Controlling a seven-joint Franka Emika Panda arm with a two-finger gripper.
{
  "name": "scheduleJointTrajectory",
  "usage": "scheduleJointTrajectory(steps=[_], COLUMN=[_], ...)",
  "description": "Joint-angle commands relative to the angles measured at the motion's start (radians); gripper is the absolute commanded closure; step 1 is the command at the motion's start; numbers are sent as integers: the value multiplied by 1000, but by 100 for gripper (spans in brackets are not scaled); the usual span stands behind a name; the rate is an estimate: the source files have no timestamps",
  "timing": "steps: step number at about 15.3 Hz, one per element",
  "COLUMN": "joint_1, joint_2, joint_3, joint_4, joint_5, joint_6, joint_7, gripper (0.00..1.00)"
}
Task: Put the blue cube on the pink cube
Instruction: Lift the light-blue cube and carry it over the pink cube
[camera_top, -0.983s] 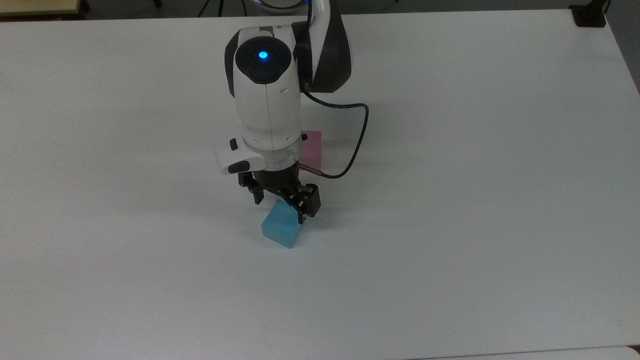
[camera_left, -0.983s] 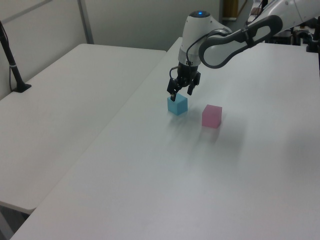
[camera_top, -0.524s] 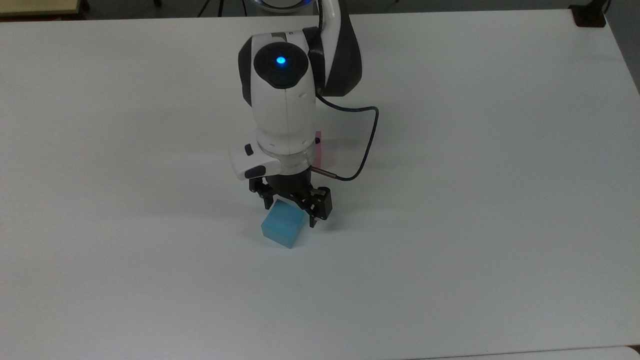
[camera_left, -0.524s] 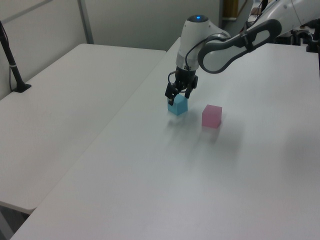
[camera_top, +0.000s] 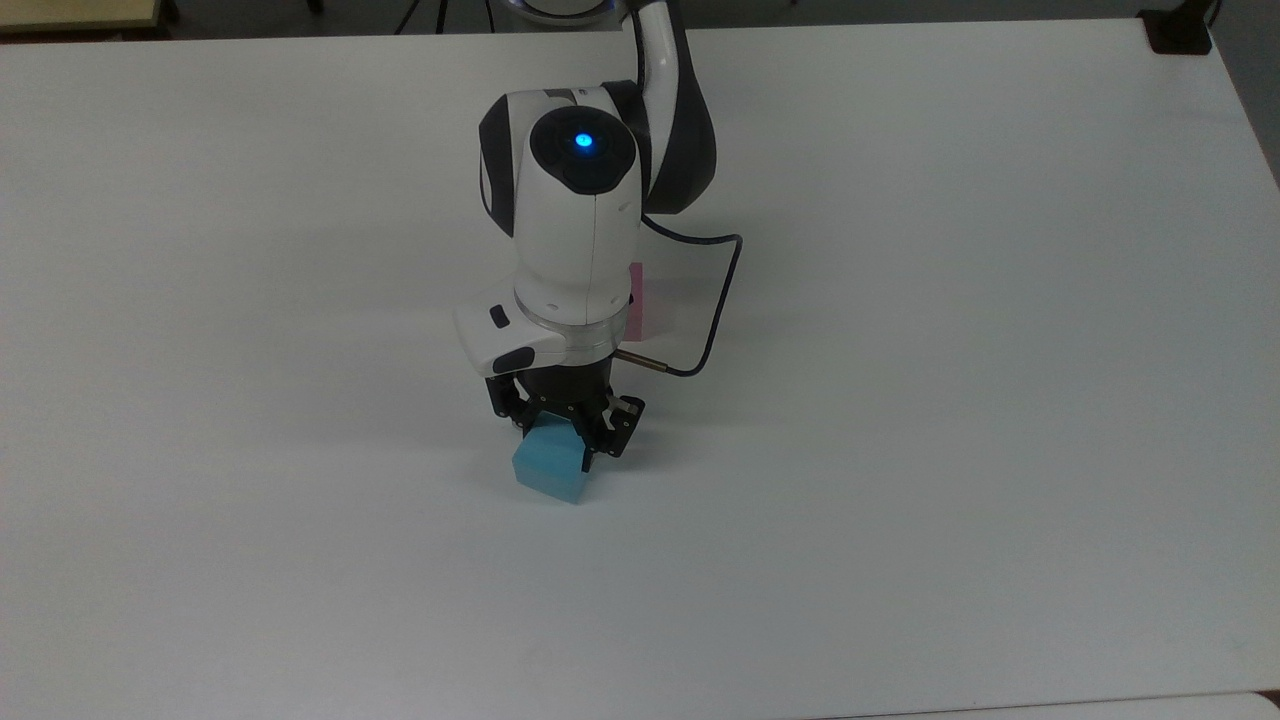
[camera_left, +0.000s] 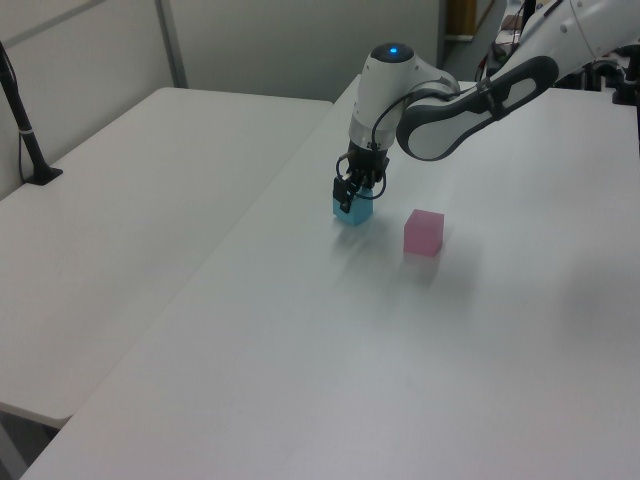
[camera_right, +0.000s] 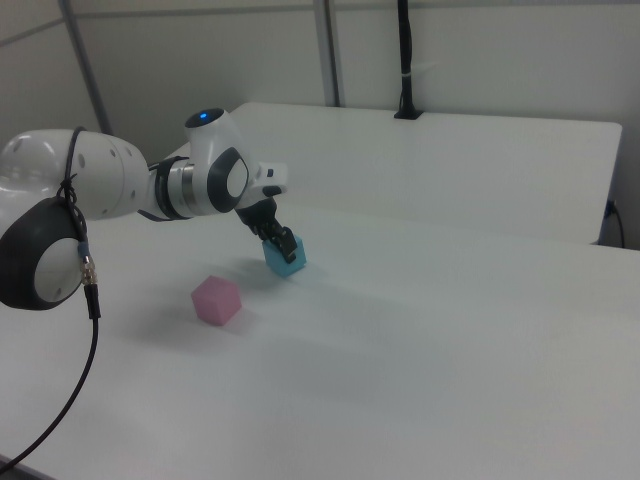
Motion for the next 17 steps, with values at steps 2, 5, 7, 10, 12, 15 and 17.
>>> scheduleJointTrajectory(steps=[2,5,7,10,12,15,17], joint_1=[7,10,16,21,22,22,47], joint_2=[-190,-379,-441,-515,-535,-524,-515], joint_3=[-1,8,8,19,31,37,37], joint_4=[-206,-403,-466,-551,-586,-588,-589], joint_5=[-28,-17,-2,3,4,4,4], joint_6=[4,4,4,1,-1,-1,-1], joint_7=[-89,-110,-110,-110,-110,-108,-105], gripper=[63,62,61,60,56,43,24])
